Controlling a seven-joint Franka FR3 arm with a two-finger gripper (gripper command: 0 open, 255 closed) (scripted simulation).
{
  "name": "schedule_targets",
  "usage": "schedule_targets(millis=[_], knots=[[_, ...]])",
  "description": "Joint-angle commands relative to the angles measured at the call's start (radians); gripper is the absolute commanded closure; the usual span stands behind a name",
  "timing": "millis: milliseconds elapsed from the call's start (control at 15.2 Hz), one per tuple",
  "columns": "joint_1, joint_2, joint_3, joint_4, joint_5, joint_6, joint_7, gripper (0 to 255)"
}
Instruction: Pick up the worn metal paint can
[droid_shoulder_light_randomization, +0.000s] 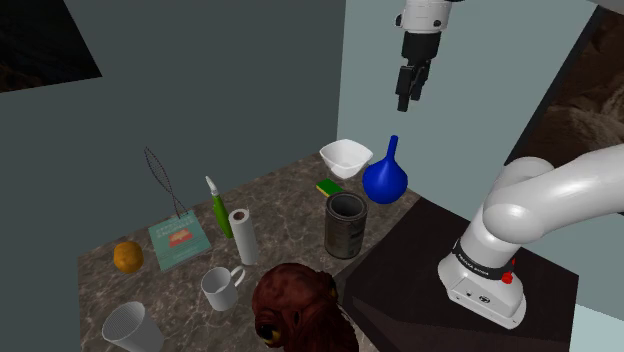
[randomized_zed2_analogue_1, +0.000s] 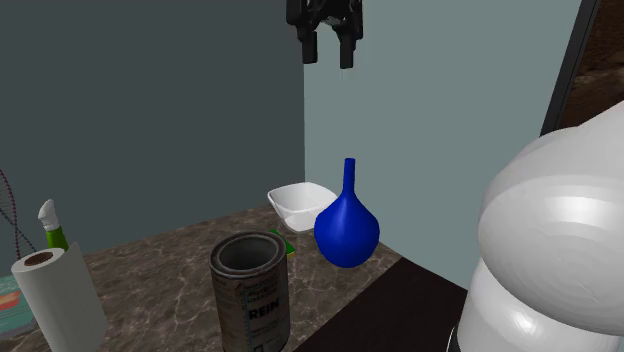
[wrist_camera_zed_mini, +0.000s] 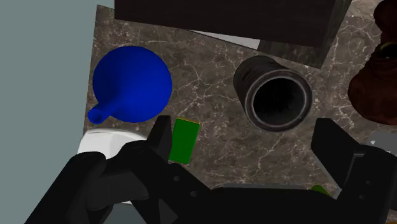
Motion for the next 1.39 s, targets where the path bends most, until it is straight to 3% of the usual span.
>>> schedule_targets(millis=[0,660,1320], knots=[[0.000,0.000,0.000,0.000,0.000,0.000,0.000,0],[0.034,0.043,0.038,-0.297,0.040,0.352,0.021,0],[0.081,0.271,0.083,-0.467,0.088,0.763,0.035,0]])
